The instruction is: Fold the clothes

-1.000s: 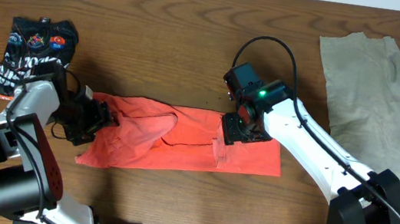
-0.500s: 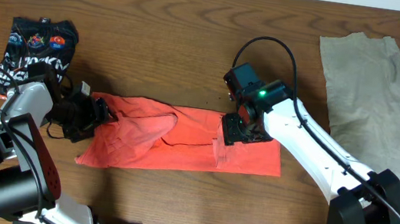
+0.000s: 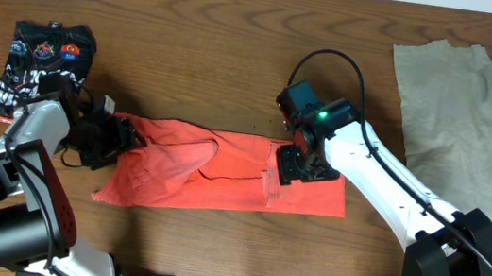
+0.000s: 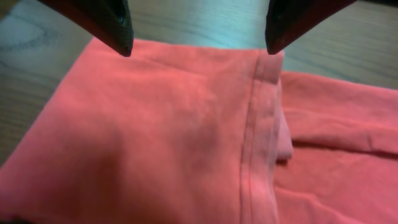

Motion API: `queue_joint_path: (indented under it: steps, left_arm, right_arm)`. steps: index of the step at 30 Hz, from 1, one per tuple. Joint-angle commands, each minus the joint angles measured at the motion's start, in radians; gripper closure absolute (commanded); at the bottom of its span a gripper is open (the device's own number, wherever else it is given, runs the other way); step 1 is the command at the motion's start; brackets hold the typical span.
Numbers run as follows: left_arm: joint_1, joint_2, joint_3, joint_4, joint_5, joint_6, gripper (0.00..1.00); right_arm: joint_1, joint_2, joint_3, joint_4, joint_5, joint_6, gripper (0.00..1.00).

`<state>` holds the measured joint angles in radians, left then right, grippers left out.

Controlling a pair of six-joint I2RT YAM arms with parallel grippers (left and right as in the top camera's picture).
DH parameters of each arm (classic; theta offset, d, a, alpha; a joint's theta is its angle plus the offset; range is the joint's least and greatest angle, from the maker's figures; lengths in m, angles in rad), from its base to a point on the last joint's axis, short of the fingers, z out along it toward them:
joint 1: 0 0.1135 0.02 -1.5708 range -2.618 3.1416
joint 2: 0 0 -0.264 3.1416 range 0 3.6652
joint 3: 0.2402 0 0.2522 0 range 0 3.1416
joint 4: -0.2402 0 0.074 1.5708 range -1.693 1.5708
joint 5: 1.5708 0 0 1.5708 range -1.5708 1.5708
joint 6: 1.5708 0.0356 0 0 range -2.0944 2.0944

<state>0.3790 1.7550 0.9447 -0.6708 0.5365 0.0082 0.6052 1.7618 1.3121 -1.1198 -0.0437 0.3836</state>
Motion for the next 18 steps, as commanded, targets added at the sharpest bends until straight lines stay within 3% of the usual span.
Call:
queue_joint_path:
  steps: [1,6,9,14,18]
  left_arm:
    - [-0.036,0.011,-0.035,0.026,-0.058,0.013,0.28]
    - [-0.068,0.011,-0.039,0.029,-0.085,0.013,0.44]
    - [-0.069,0.011,-0.039,0.025,-0.085,0.014,0.64]
    - [-0.069,0.01,-0.037,0.016,-0.182,-0.048,0.87]
    - [-0.069,0.002,-0.007,-0.023,-0.242,-0.089,0.92]
  right_arm:
    - [0.002,0.008,0.007,-0.018,0.018,0.013,0.35]
    - [-0.004,0.007,0.007,-0.026,0.017,0.012,0.35]
    - [-0.006,0.007,0.007,-0.027,0.017,0.012,0.34]
    - [-0.014,0.007,0.007,-0.048,0.019,0.012,0.38]
    - [-0.069,0.007,0.008,-0.063,0.021,0.011,0.4]
